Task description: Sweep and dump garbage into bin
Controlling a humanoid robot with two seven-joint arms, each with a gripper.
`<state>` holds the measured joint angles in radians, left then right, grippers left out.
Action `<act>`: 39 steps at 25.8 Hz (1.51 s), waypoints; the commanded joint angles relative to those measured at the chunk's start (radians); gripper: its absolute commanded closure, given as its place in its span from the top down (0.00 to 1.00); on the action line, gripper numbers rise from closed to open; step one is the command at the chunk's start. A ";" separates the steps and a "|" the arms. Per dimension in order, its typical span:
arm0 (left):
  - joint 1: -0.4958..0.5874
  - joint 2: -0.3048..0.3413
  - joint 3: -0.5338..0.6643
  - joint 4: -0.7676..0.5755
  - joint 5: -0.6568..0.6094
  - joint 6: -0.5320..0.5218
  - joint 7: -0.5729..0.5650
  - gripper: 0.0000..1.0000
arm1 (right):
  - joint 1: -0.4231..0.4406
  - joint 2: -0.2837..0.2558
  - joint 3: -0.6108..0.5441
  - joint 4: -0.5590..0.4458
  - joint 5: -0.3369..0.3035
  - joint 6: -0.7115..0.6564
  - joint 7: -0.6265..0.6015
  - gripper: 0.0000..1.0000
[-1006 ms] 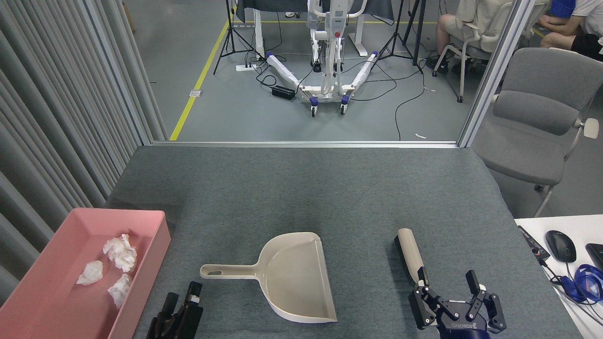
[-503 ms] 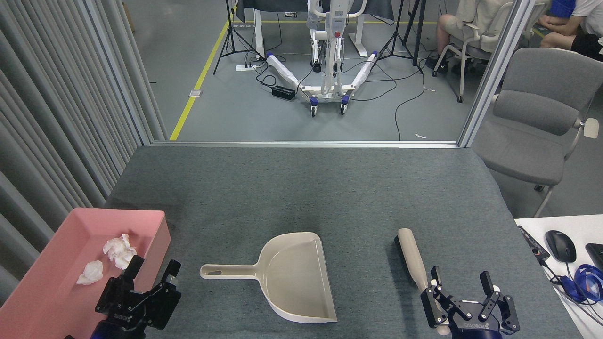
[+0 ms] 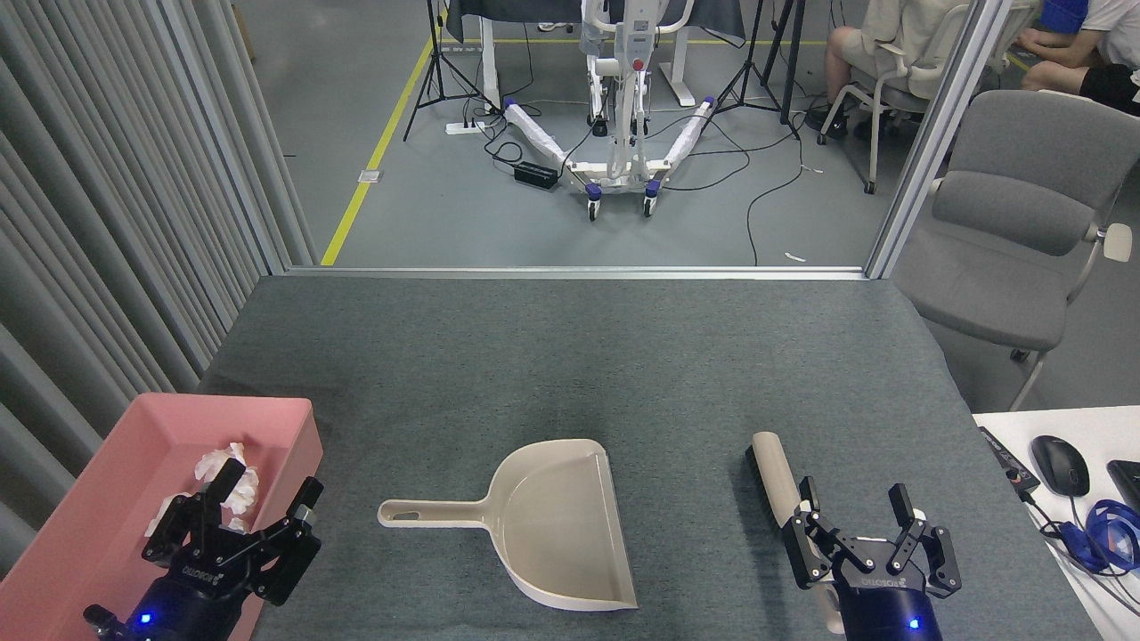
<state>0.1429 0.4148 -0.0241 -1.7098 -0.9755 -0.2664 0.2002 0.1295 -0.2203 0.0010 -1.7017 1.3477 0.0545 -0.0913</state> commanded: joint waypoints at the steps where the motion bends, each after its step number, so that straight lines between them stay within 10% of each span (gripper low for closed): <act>1: -0.006 0.024 0.012 -0.001 -0.008 0.001 -0.001 0.99 | -0.001 0.001 0.001 0.001 -0.002 -0.007 0.008 0.98; 10: 0.006 0.019 0.038 -0.002 -0.006 -0.053 -0.002 0.99 | -0.004 -0.010 -0.006 0.002 -0.127 -0.027 0.012 0.98; 25: -0.006 -0.031 0.061 0.052 -0.135 -0.120 -0.001 0.99 | 0.018 -0.056 -0.044 0.004 -0.025 -0.122 0.021 0.98; 39: -0.066 -0.100 0.038 0.122 -0.255 0.052 -0.013 0.99 | 0.018 -0.080 -0.036 0.005 -0.002 -0.047 0.102 0.98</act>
<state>0.0799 0.3158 0.0148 -1.5982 -1.1903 -0.2180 0.1869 0.1457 -0.2958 -0.0363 -1.6966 1.3464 0.0054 0.0072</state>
